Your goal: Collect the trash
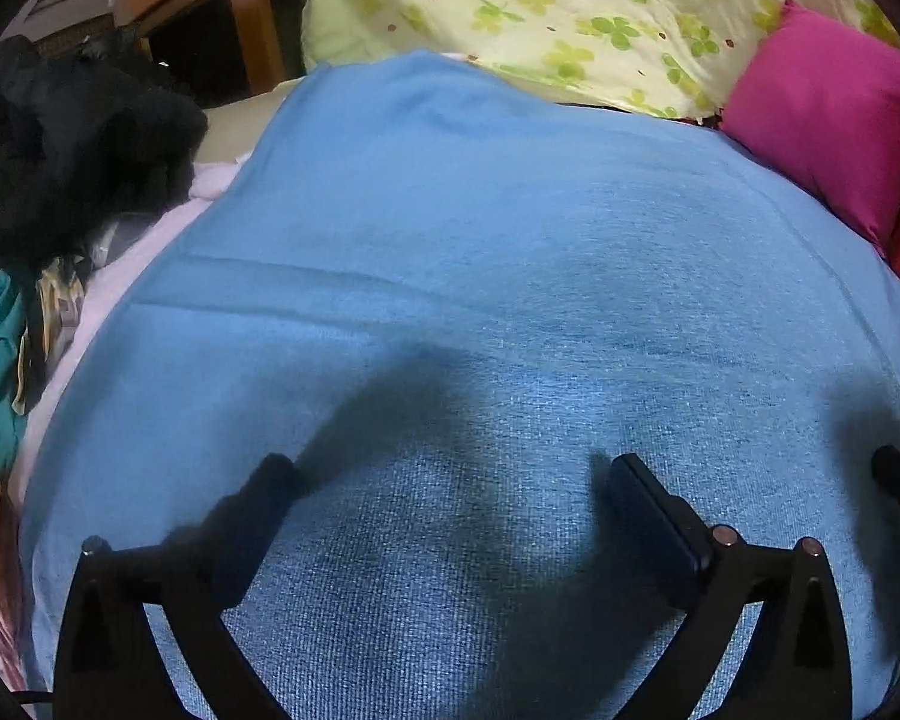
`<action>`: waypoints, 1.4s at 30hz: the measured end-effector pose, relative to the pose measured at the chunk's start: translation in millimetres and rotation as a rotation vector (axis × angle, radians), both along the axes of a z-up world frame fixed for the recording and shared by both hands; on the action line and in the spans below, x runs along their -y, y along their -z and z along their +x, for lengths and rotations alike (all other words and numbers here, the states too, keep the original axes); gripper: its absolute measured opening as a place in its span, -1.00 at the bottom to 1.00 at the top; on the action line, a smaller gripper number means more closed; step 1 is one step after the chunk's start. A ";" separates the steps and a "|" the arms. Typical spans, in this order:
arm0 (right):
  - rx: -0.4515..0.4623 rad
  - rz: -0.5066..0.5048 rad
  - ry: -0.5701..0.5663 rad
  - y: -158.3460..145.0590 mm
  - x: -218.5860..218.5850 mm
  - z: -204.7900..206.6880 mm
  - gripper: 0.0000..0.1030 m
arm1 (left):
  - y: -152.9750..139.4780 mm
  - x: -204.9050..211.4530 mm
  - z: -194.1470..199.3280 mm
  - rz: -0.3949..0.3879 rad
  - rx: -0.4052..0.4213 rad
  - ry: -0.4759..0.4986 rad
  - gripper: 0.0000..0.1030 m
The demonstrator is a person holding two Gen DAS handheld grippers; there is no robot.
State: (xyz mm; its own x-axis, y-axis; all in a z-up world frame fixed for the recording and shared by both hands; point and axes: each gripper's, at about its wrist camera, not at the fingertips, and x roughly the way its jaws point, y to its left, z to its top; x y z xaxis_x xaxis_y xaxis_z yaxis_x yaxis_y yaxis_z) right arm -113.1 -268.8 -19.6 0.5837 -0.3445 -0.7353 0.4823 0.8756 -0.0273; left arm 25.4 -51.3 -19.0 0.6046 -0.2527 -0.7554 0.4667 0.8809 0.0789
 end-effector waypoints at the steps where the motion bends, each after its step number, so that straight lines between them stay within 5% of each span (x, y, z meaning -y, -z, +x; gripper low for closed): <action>1: -0.009 -0.016 0.002 0.6 -1.3 1.6 0.72 | 0.2 0.4 0.5 0.005 0.005 -0.001 1.00; 6: -0.040 -0.029 0.058 1.6 4.8 2.0 1.00 | -0.3 -0.1 -5.2 -0.004 0.001 -0.001 1.00; 42: -0.027 0.002 0.062 2.8 4.6 -3.7 1.00 | 3.6 0.5 12.0 -0.007 -0.022 0.002 1.00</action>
State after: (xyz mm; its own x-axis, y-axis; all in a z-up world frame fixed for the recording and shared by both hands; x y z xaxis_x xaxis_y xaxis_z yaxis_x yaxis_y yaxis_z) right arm -116.8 -273.4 -22.4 0.5413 -0.3782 -0.7510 0.5348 0.8441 -0.0396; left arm 37.4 -51.8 -22.6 0.5874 -0.2595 -0.7666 0.4699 0.8805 0.0620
